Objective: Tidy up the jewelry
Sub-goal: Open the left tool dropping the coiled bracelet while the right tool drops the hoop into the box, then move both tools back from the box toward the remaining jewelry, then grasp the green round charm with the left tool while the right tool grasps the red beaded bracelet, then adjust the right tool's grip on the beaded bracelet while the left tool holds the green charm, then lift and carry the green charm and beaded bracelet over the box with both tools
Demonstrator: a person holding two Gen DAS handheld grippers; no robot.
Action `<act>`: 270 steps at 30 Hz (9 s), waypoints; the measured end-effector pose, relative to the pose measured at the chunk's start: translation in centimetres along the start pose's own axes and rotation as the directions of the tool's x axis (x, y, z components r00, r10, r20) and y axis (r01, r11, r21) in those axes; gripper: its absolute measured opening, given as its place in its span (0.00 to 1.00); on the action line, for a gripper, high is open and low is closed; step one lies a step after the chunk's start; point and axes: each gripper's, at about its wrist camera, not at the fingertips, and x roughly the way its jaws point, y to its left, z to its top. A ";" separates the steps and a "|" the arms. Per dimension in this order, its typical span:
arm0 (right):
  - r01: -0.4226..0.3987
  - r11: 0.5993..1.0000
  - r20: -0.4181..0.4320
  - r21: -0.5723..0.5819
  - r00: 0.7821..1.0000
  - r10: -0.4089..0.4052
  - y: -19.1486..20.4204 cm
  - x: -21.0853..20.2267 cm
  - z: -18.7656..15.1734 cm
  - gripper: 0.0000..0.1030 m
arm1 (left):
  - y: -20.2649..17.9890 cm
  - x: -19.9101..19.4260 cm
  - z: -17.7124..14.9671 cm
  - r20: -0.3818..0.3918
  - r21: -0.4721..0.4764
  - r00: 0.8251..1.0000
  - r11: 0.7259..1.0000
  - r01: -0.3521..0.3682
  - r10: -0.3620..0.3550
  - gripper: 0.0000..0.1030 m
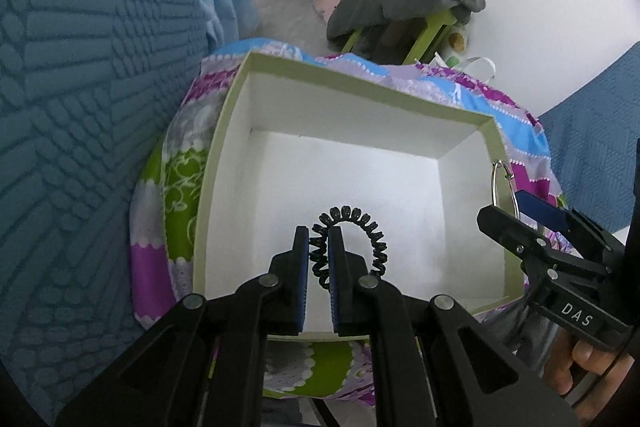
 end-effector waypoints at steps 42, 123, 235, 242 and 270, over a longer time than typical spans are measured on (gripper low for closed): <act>-0.045 0.991 0.416 -0.124 0.905 0.093 -8.2 -26.6 -2.8 0.79 | -16.0 -21.4 -4.6 0.485 0.009 0.874 1.000 0.019 -0.021 0.59; -0.194 0.980 0.014 -0.033 0.981 0.195 -22.9 5.6 -7.1 0.07 | -24.7 13.1 -8.1 0.015 0.158 1.000 0.987 -0.017 0.015 0.25; -0.145 0.989 0.155 0.038 0.978 0.138 -17.9 -8.1 -5.5 0.05 | -21.0 1.4 -4.7 0.133 0.034 0.979 0.988 0.153 -0.156 0.25; -0.132 0.991 0.215 -0.007 0.968 0.130 -15.4 -11.9 -2.5 0.06 | -19.2 -2.8 -2.4 0.186 0.053 0.973 0.990 0.127 -0.135 0.25; -0.120 0.993 0.225 -0.002 0.967 0.117 -2.4 -9.1 1.2 0.06 | -7.2 -7.2 0.9 0.206 0.124 0.976 0.991 0.046 -0.071 0.25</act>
